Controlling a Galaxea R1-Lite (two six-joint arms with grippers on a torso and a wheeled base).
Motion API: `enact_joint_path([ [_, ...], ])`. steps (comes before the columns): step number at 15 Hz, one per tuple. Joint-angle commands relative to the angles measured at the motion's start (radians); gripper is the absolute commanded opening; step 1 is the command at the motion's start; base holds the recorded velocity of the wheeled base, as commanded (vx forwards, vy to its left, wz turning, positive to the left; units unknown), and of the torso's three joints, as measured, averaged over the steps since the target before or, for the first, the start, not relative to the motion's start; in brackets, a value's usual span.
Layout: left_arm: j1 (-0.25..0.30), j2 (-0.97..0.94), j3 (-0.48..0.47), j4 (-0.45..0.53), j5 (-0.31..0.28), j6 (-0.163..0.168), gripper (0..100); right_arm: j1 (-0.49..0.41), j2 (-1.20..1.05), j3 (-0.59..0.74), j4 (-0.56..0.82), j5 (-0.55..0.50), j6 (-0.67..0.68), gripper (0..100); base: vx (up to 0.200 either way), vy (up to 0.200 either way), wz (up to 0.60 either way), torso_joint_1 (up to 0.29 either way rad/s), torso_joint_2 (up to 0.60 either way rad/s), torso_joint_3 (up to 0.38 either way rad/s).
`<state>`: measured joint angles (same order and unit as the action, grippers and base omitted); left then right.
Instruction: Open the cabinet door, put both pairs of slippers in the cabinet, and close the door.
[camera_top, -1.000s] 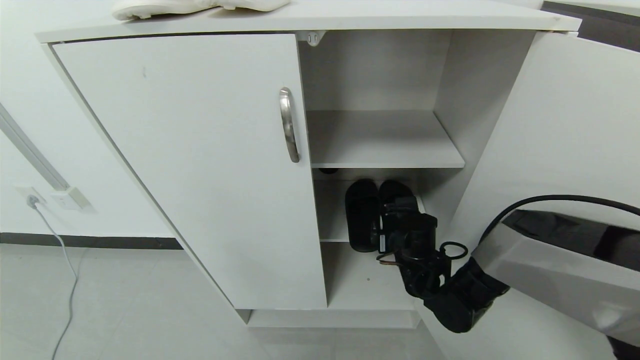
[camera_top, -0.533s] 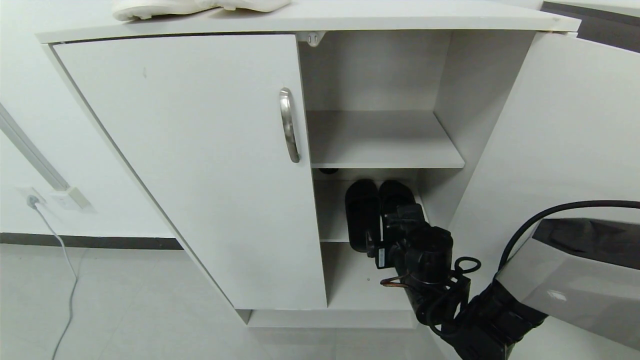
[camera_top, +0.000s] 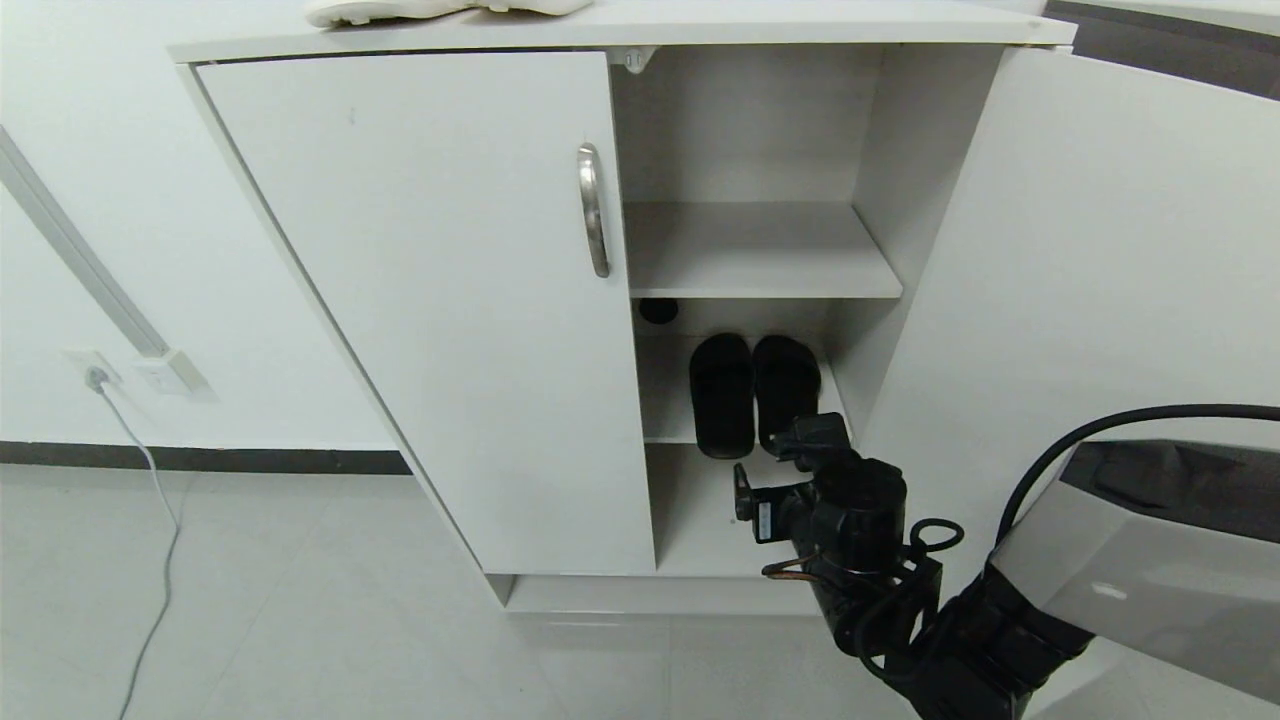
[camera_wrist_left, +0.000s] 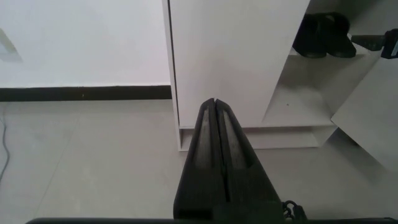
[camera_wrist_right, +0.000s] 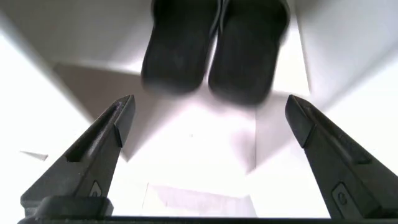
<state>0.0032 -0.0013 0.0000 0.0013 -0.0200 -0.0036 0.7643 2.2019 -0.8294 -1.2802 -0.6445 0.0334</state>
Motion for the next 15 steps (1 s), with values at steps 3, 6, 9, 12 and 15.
enact_joint_path([
  [3, 0.0, 0.001, 0.0, 0.0, 0.0, 0.001, 0, 0.0, 0.004, 0.015, -0.01, 0.0, -0.003, 100, 0.0, 0.0, 0.0, 0.0, 0.0, 0.0],
  [6, 0.0, 0.001, 0.0, 0.0, 0.0, -0.003, 0, 0.001, -0.008, 0.015, -0.011, 0.0, -0.003, 100, 0.0, 0.0, 0.0, 0.0, 0.0, 0.0],
  [9, 0.0, 0.001, 0.0, 0.0, 0.0, -0.003, 0, 0.006, -0.018, 0.013, -0.01, 0.0, -0.004, 100, 0.0, 0.0, 0.0, 0.0, 0.0, 0.0],
  [12, 0.0, 0.001, 0.0, 0.0, -0.001, -0.003, 0, 0.004, -0.018, 0.012, -0.007, 0.0, -0.006, 100, 0.0, 0.0, 0.0, 0.0, 0.0, 0.0],
  [15, 0.0, 0.001, 0.0, 0.0, -0.001, -0.003, 0, 0.007, -0.03, 0.015, -0.002, 0.0, -0.013, 100, 0.0, 0.0, 0.0, 0.001, 0.0, 0.046],
])
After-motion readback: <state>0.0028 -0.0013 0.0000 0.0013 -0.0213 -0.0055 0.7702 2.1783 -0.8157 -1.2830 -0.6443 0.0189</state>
